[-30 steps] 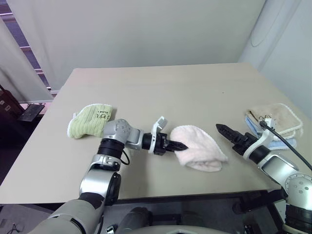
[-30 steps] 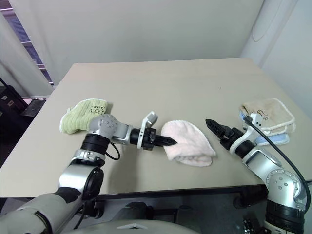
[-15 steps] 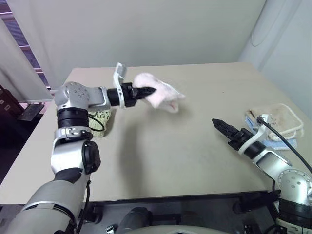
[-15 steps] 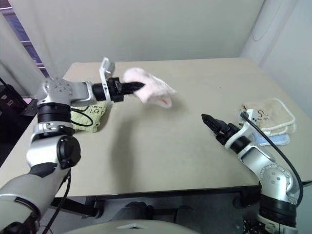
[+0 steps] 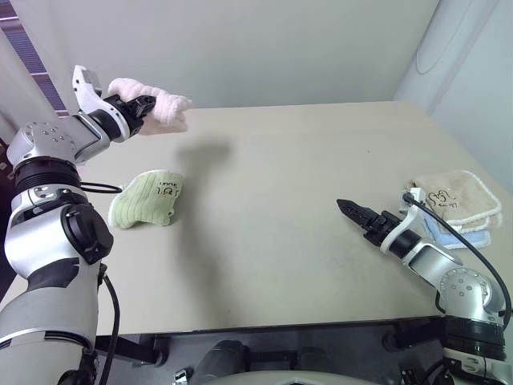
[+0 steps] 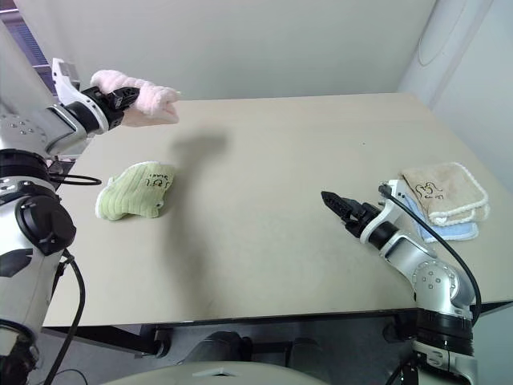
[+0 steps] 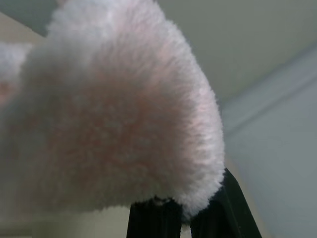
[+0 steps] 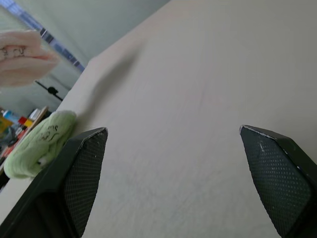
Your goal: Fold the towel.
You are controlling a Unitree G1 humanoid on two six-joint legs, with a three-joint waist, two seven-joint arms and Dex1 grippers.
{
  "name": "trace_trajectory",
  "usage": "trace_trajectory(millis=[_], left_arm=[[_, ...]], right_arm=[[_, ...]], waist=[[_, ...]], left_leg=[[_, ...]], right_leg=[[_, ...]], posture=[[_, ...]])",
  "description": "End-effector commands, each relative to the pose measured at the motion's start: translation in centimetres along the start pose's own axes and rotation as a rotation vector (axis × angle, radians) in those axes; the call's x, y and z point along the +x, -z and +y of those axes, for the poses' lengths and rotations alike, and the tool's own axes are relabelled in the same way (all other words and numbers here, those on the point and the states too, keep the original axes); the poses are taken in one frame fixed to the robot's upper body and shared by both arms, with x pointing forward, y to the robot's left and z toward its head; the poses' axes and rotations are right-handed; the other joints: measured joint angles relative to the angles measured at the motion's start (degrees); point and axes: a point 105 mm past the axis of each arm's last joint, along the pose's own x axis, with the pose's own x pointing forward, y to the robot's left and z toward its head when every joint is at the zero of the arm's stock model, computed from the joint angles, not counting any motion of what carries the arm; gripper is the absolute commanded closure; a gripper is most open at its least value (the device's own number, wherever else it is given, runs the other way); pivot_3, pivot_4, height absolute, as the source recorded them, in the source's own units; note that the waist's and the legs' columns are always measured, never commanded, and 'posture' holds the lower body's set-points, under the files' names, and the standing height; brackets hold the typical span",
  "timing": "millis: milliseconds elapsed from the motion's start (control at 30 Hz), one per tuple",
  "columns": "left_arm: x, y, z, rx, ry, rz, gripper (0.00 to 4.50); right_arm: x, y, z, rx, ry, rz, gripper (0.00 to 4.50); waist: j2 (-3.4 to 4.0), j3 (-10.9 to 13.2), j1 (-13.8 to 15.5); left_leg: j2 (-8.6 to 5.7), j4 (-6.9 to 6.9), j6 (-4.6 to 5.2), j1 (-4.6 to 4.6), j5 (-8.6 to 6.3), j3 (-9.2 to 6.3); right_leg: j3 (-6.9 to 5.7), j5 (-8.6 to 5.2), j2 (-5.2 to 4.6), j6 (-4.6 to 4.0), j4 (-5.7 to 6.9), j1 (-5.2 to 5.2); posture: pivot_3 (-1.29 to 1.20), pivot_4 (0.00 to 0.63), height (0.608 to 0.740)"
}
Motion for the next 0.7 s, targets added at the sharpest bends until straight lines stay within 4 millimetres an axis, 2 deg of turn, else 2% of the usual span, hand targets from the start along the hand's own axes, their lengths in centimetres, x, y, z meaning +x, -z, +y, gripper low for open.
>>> trace_trajectory(millis=[33, 267, 433, 533, 700], left_arm=[[-1.5, -0.2, 1.8, -0.046, -0.058, -0.027, 4.46], [-4.6, 3.4, 5.0, -0.164, -0.168, -0.007, 4.46], [-6.2, 4.4, 4.4, -0.213, -0.187, -0.034, 4.46], [-7.2, 5.4, 3.7, -0.210, -0.203, -0.032, 4.46], [-9.0, 7.0, 4.3, -0.222, -0.277, -0.032, 4.46]], right_arm=[[0.2, -1.0, 0.4, -0.033, -0.030, -0.021, 0.00], [1.2, -0.8, 0.8, -0.063, -0.068, 0.028, 0.00], [1.4, -1.0, 0.8, -0.066, -0.074, 0.032, 0.00], [1.6, -0.4, 0.7, -0.062, -0.079, 0.050, 0.00], [1.9, 0.4, 1.0, -0.067, -0.100, 0.080, 0.00]], waist=[[-0.04, 0.0, -0.1], [-0.23, 0.0, -0.7], [-0.31, -0.1, -0.6], [-0.31, -0.1, -0.6], [-0.32, -0.1, -0.7]], left_leg=[[0.00, 0.01, 0.00, 0.03, 0.00, 0.02], [0.01, 0.08, -0.03, 0.03, 0.02, 0.03], [0.01, 0.17, -0.09, 0.06, 0.05, 0.03], [0.01, 0.19, -0.09, 0.11, 0.05, 0.04], [0.01, 0.20, -0.14, 0.18, 0.08, 0.04]], right_leg=[[0.04, 0.00, 0.00, 0.00, 0.04, 0.01], [0.07, 0.01, 0.02, -0.01, 0.20, -0.03], [0.05, 0.07, 0.03, -0.02, 0.29, 0.00], [0.06, 0.07, 0.03, -0.01, 0.29, 0.06], [0.05, 0.07, 0.05, -0.01, 0.37, 0.10]], posture=[[0.00, 0.000, 0.740], [0.00, 0.000, 0.740], [0.00, 0.000, 0.740], [0.00, 0.000, 0.740], [0.00, 0.000, 0.740]])
